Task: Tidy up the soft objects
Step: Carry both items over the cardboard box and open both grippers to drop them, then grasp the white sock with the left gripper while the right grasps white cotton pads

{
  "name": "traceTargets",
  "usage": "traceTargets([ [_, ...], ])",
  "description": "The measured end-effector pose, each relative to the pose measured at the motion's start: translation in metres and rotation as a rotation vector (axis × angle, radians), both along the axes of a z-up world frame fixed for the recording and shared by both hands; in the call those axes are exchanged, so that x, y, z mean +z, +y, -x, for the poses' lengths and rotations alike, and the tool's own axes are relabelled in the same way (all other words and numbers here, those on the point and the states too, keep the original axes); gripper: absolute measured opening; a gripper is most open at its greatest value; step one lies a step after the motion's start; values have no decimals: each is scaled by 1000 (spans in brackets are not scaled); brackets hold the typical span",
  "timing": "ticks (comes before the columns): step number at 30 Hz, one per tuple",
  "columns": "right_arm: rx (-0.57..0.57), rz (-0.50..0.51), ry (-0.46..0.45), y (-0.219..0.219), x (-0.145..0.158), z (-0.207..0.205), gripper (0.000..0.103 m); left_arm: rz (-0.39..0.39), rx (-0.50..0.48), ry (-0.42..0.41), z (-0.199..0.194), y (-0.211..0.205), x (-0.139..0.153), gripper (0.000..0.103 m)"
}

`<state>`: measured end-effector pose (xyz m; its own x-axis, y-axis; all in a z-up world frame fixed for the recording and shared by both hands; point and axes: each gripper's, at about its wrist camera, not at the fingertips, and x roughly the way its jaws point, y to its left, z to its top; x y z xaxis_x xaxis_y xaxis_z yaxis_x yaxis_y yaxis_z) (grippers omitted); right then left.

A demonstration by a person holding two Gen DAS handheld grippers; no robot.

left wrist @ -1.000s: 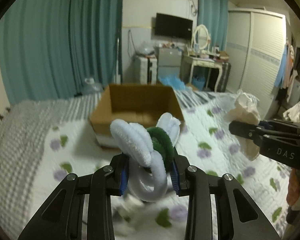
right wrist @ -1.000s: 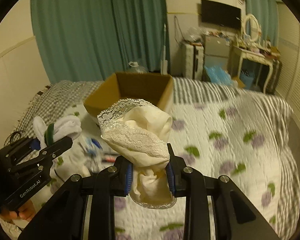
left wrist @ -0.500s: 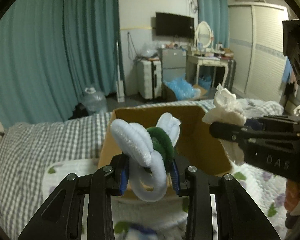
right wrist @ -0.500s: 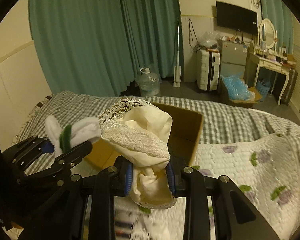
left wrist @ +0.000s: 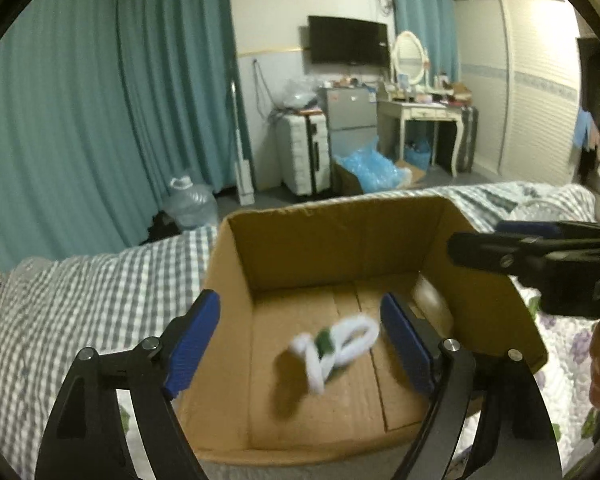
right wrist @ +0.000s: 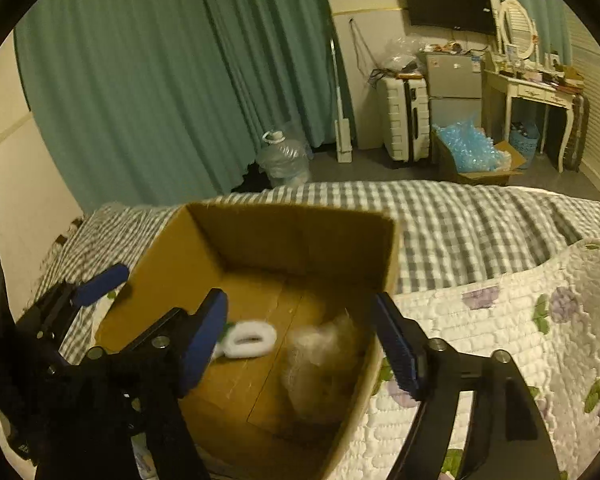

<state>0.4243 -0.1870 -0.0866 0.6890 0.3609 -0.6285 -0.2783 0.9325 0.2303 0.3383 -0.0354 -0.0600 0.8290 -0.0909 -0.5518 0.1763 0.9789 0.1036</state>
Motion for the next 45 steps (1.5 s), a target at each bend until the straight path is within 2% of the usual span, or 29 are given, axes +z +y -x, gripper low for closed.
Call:
traceTargets([
  [5,-51,-15,-48,-11,32,28,85,27,35,-8,21,11,23,84],
  [8,-68,0,-89,-14,57,56,93,26,51,-43,46,13,45,84],
  [13,-21,112,-172,1,105,123,98,55,48,-144,110,24,90,84],
  [17,6,173,-196,15,122,169,99,97,14,-182,154,42,114,86],
  [20,34,183,-192,26,121,201,99,69,-10,-167,180,49,117,86],
  [23,54,192,-178,40,102,230,99,41,-38,-140,203,53,105,86],
  [28,108,175,-83,65,39,257,99,-5,-33,-17,232,59,58,86],
  [36,235,234,100,105,-74,268,99,44,9,172,256,83,-25,86],
  [40,258,242,152,116,-106,263,99,-13,24,228,258,85,-54,86],
  [45,258,268,161,127,-119,250,99,26,16,284,252,95,-71,86],
])
